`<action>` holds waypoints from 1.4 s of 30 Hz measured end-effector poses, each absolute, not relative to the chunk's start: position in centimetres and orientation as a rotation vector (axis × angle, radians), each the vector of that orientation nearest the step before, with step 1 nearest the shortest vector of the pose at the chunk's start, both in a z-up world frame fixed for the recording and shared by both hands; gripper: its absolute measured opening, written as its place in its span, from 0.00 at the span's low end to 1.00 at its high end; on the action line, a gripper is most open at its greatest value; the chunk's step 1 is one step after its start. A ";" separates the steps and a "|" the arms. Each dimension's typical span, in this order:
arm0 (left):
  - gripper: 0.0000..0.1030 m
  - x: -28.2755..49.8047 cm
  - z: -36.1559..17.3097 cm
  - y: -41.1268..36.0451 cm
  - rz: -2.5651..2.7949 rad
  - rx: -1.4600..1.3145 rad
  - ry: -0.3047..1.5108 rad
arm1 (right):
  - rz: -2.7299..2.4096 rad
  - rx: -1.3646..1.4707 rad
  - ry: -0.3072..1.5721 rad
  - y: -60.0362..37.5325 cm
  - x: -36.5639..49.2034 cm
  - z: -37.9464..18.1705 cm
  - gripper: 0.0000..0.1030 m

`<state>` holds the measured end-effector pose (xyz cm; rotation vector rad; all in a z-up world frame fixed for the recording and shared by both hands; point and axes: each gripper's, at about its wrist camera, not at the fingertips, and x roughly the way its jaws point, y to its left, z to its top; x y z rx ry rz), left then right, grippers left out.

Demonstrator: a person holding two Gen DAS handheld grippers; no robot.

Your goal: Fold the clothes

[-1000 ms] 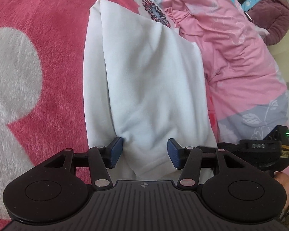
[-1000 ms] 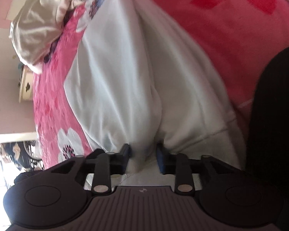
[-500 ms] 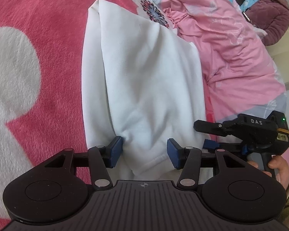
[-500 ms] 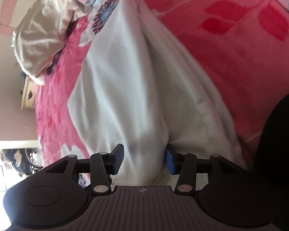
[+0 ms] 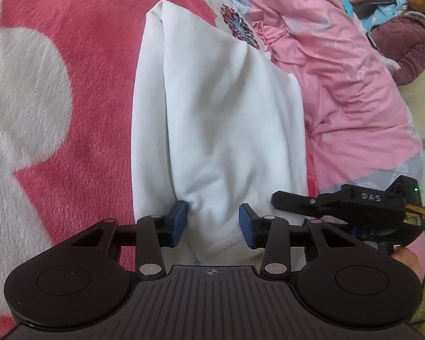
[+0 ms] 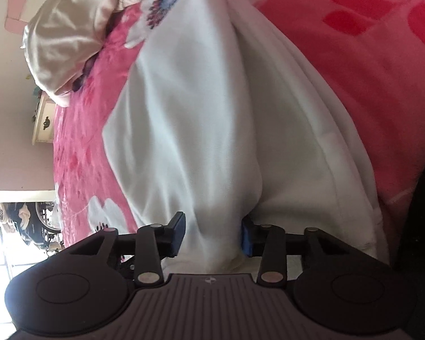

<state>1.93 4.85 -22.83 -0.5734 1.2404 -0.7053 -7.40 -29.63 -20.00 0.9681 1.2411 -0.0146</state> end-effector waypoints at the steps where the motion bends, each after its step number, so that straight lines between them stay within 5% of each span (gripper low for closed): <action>1: 0.36 1.8 -22.8 4.8 -0.704 -0.567 1.234 | -0.012 0.960 1.240 -29.5 -7.4 -20.1 0.32; 9: 0.28 1.6 -23.0 4.7 -0.693 -0.565 1.228 | 0.003 0.944 1.240 -29.2 -7.2 -20.4 0.20; 12: 0.15 1.3 -22.8 4.6 -0.659 -0.552 1.207 | 0.012 0.918 1.235 -29.0 -7.1 -20.3 0.17; 18: 0.06 0.3 -21.9 4.4 -0.662 -0.516 1.169 | 0.037 0.884 1.213 -29.0 -7.3 -19.3 0.10; 42: 0.02 -2.1 -21.2 4.6 -0.845 -0.484 1.168 | 0.078 0.761 1.257 -28.5 -9.8 -16.0 0.09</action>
